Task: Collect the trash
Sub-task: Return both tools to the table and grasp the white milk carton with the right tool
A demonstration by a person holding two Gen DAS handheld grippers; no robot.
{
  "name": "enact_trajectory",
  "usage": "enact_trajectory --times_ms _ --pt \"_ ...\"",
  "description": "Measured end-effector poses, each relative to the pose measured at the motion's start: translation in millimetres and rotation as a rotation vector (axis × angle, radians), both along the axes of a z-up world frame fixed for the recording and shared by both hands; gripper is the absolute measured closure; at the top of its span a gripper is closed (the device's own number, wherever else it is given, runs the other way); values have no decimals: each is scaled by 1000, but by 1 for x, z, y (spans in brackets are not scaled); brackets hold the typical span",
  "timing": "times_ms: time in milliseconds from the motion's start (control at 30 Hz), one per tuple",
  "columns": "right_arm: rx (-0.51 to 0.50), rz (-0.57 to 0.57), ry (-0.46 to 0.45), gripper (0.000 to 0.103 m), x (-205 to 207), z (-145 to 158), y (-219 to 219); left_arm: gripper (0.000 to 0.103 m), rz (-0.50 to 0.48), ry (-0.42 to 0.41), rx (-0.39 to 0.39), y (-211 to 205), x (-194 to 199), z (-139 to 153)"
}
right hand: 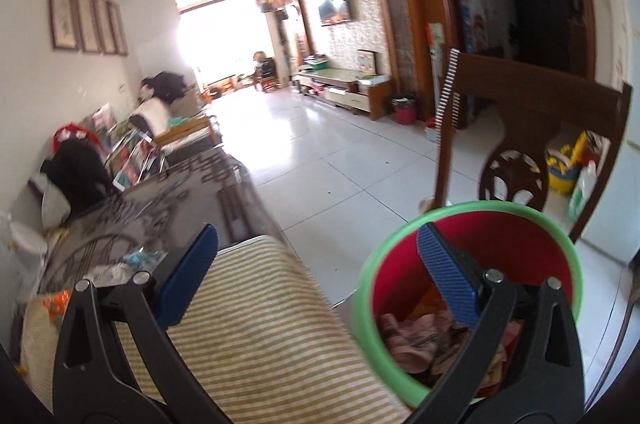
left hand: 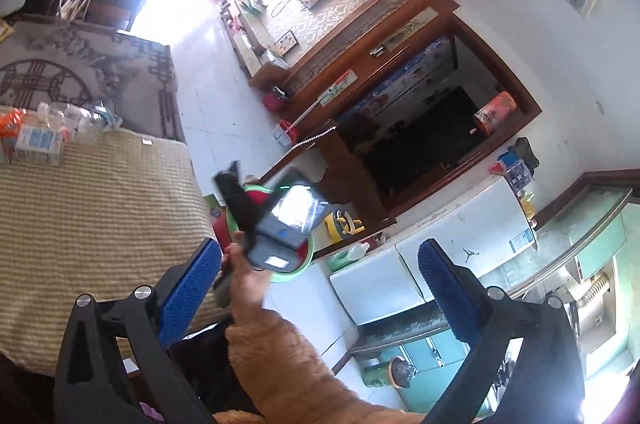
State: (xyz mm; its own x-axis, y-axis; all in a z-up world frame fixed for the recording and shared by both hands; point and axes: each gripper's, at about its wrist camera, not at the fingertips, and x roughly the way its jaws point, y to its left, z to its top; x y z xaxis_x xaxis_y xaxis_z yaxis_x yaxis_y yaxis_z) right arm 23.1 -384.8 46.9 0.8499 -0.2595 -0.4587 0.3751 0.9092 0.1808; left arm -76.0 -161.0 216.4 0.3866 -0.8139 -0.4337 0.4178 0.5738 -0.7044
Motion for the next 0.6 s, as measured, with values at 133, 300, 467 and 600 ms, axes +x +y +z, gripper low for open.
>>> enact_trajectory --times_ms 133,300,467,600 --pt "-105 80 47 5 18 -6 46 8 13 -62 -16 23 -11 19" --pt "-238 158 95 5 30 -13 89 8 72 -103 -49 67 -9 18" --pt "-261 184 126 5 40 -21 102 8 123 -28 -73 97 10 -2" --pt "-289 287 94 5 40 -17 122 8 215 -25 -146 130 47 -42"
